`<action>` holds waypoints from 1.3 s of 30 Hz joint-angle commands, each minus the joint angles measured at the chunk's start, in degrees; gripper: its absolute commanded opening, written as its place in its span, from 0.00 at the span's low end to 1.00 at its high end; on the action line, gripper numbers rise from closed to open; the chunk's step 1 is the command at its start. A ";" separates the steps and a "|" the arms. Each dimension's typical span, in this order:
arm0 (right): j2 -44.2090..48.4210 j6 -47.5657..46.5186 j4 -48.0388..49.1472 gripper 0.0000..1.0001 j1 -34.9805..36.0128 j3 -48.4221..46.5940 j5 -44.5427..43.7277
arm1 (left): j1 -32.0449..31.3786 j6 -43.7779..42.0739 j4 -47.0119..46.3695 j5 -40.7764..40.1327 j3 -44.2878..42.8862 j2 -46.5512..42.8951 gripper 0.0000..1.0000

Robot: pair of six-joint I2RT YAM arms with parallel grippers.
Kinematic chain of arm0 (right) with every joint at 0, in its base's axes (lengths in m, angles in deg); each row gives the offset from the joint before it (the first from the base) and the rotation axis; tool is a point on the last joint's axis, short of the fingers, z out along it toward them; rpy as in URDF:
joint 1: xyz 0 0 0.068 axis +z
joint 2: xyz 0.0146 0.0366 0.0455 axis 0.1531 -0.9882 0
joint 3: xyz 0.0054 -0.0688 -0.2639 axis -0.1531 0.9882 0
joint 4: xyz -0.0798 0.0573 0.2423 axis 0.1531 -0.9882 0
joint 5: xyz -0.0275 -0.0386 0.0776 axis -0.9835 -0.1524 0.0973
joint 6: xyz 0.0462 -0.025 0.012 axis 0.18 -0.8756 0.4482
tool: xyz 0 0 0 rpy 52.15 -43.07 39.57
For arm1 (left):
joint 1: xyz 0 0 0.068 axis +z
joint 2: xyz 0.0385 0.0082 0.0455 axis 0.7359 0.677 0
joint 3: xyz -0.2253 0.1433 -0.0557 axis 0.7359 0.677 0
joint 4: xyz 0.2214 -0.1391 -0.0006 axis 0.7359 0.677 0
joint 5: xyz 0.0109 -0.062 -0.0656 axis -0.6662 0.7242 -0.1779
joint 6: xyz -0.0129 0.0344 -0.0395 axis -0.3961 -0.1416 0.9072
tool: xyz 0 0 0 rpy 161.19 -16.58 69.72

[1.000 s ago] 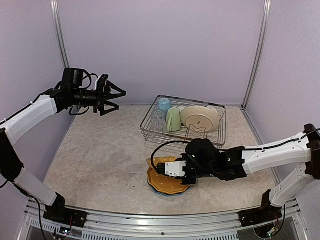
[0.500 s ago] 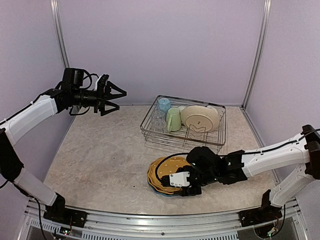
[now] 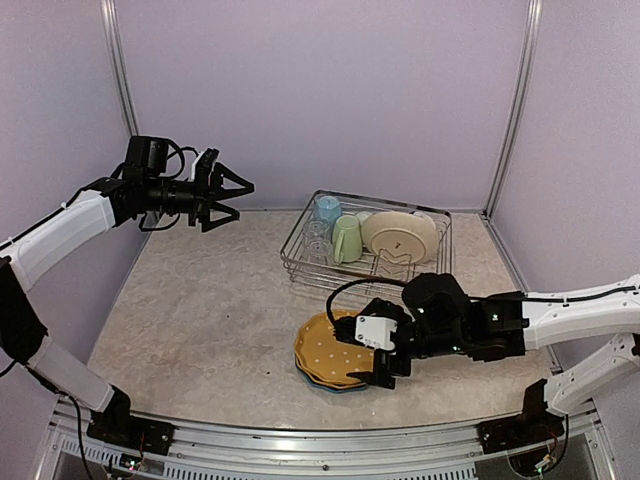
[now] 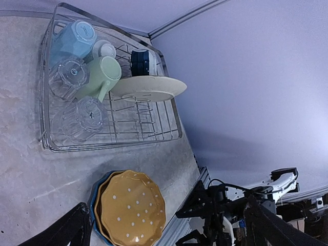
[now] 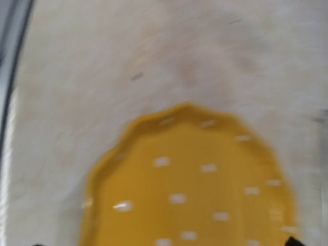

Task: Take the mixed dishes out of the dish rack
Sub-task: Grab the plate from the dish rack.

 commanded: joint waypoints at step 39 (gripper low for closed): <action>-13.69 5.71 -20.90 1.00 -43.94 -36.92 14.02 | -0.44 -1.04 1.82 -0.18 -1.20 -0.34 0.99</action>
